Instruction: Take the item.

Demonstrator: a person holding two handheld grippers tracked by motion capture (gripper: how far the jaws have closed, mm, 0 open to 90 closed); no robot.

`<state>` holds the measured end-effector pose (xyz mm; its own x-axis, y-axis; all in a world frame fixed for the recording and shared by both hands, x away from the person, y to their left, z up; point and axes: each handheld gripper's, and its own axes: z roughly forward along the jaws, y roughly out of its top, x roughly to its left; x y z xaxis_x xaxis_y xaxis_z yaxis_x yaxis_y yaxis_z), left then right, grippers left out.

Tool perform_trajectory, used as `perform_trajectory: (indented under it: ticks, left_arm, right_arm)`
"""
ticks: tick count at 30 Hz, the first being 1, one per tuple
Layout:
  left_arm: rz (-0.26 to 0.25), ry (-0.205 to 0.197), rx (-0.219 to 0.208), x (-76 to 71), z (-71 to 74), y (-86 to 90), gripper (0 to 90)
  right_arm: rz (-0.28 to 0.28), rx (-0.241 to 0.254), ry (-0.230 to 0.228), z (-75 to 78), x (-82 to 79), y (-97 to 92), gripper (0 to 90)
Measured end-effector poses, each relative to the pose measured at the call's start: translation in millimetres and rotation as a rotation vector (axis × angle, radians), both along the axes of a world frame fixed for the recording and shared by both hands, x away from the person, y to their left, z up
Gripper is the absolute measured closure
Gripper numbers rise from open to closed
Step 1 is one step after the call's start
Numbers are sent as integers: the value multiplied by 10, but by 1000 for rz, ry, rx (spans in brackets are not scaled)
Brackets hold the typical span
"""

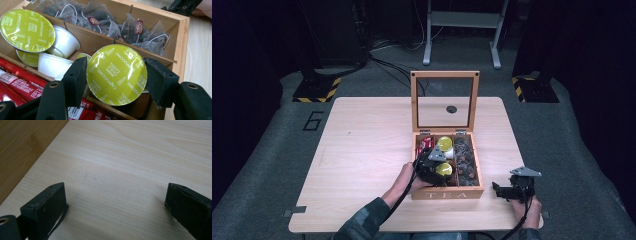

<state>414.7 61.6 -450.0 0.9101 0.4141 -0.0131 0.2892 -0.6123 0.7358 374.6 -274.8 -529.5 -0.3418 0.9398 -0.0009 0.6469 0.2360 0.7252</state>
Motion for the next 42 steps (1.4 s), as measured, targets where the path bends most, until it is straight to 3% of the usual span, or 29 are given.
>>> perform_trajectory:
  ticks: [11, 18, 42]
  left_arm:
    - [29, -4, -51, -9, 107, 153, 380]
    - [29, -20, -56, -34, 174, 236, 380]
    - [130, -69, -109, -39, 355, 711, 380]
  right_arm:
    - [0, 0, 0, 0, 0, 0, 31]
    - [-6, 1, 1, 0, -3, 2, 35]
    - [-4, 2, 0, 1, -6, 5, 38]
